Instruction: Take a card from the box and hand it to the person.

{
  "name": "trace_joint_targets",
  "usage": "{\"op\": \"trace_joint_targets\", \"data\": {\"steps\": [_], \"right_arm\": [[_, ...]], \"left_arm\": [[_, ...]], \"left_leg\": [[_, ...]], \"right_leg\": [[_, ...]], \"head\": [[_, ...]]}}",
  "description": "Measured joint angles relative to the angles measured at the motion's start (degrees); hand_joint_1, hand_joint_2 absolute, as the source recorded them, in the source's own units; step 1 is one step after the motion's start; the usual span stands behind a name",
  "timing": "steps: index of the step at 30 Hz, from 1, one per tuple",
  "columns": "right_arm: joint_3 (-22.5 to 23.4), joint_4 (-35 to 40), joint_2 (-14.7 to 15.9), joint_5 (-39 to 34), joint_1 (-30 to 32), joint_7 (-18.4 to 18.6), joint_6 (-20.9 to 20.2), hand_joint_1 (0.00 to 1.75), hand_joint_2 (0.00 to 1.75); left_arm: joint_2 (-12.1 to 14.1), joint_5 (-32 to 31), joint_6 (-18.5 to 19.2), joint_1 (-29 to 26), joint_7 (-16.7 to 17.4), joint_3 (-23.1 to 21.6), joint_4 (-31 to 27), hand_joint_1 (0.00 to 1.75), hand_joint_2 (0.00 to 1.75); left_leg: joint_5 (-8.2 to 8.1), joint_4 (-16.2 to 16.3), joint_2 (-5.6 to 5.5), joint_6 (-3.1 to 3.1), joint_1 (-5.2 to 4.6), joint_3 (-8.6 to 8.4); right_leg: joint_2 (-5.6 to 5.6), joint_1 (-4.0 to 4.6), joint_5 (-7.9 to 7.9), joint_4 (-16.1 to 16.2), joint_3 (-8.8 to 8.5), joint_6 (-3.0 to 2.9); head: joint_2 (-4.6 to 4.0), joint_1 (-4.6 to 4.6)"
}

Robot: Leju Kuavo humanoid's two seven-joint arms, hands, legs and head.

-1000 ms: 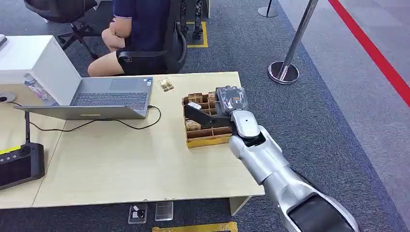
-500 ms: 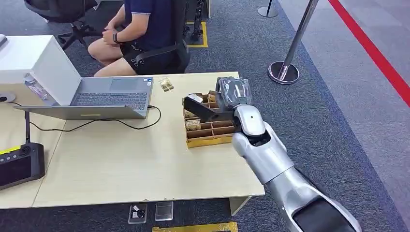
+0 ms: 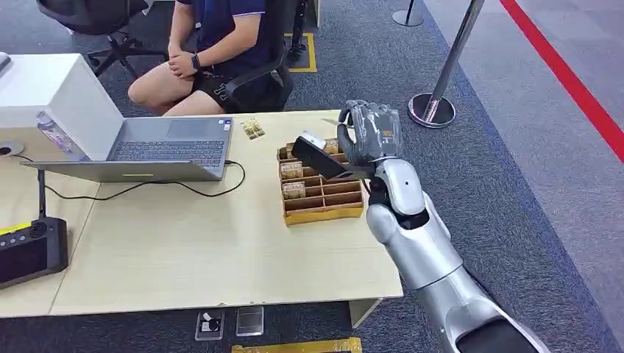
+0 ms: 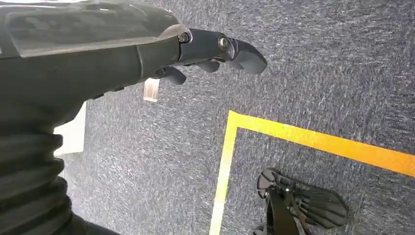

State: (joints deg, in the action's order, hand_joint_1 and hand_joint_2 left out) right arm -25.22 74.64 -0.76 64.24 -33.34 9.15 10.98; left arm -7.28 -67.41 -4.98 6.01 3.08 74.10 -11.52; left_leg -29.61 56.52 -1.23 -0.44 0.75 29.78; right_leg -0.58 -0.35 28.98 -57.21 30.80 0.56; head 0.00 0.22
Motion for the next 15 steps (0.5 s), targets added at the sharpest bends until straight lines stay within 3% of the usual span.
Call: {"op": "trace_joint_targets", "data": {"steps": [7,11,15], "right_arm": [[0.3,-1.2,-0.8,2.3,0.7,-5.9,5.8,1.64,1.75],[0.2,-6.1,-2.2,4.0,-0.2,-8.4,9.4,1.64,1.75],[0.0,-13.4,-4.1,6.3,-2.5,-10.6,16.1,1.64,1.75]], "left_arm": [[0.0,-0.4,0.0,0.1,0.0,0.0,0.0,0.00,1.75],[0.0,-1.1,0.0,0.2,0.1,0.0,0.0,0.00,1.75],[-0.2,-2.2,-0.1,0.6,0.9,-0.2,0.0,0.00,1.75]], "left_leg": [[0.00,0.0,0.00,0.00,0.00,0.00],[0.00,0.0,0.00,0.00,0.00,0.01],[0.01,0.0,-0.01,0.00,0.00,0.01]], "right_leg": [[0.00,0.00,0.00,0.0,-0.02,0.00],[0.00,0.00,0.00,0.0,-0.02,0.00],[0.00,0.00,0.00,0.0,-0.02,0.00]], "head": [[0.00,-0.02],[0.00,-0.02],[0.00,0.04]]}}
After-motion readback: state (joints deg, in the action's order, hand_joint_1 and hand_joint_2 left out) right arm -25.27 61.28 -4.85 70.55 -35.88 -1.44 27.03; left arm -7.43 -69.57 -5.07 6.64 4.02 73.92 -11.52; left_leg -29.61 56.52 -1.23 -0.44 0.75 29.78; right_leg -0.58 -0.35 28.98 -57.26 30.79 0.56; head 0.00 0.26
